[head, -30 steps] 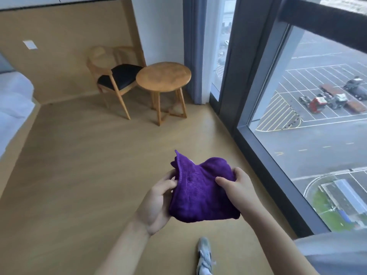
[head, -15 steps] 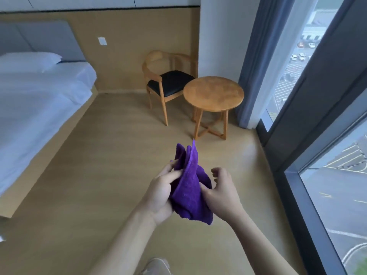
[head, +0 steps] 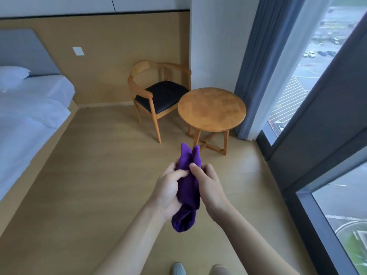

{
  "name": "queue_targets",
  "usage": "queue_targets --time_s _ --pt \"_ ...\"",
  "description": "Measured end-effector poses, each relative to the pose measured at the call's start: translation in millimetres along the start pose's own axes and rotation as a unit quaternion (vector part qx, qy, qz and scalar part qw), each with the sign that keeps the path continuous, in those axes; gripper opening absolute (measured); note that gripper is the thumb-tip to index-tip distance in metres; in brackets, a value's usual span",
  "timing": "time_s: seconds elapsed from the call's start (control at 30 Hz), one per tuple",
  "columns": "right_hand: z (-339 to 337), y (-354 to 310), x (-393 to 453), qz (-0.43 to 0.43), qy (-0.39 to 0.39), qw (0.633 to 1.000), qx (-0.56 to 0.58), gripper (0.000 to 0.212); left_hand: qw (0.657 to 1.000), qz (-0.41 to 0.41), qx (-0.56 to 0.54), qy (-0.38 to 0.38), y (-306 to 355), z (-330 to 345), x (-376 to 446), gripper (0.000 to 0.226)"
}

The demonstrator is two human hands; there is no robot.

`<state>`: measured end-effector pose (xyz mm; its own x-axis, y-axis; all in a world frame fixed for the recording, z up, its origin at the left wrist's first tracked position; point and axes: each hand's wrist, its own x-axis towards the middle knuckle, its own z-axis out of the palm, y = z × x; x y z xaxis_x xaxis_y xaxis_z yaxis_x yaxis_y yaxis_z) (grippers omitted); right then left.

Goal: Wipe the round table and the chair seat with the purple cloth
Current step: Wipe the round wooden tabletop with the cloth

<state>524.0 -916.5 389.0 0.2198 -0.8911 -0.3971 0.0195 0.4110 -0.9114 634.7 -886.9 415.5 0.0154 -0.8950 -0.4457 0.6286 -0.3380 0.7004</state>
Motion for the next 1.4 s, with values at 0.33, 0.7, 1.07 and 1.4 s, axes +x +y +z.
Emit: queue_targets --time_s 0.33,0.7,1.07,1.4 --pt "-25.6 -52.6 166.0 -0.021 0.063 0.998 0.012 0.023 0.997 0.038 0.059 0.014 86.3 -9.3 171.7 0.040" --pt "-75.8 -139.7 366.0 -0.047 0.070 0.996 -0.005 0.013 0.954 0.128 0.239 0.124 196.3 9.0 343.1 0.040" --pt "-81.2 -171.2 533.3 -0.024 0.154 0.988 -0.009 0.018 0.931 0.091 0.299 0.188 239.1 -7.4 520.8 0.048" --pt "-105.1 -194.8 640.6 -0.004 0.247 0.969 0.005 0.029 0.936 -0.024 0.342 0.080 265.3 -5.8 693.6 0.050"
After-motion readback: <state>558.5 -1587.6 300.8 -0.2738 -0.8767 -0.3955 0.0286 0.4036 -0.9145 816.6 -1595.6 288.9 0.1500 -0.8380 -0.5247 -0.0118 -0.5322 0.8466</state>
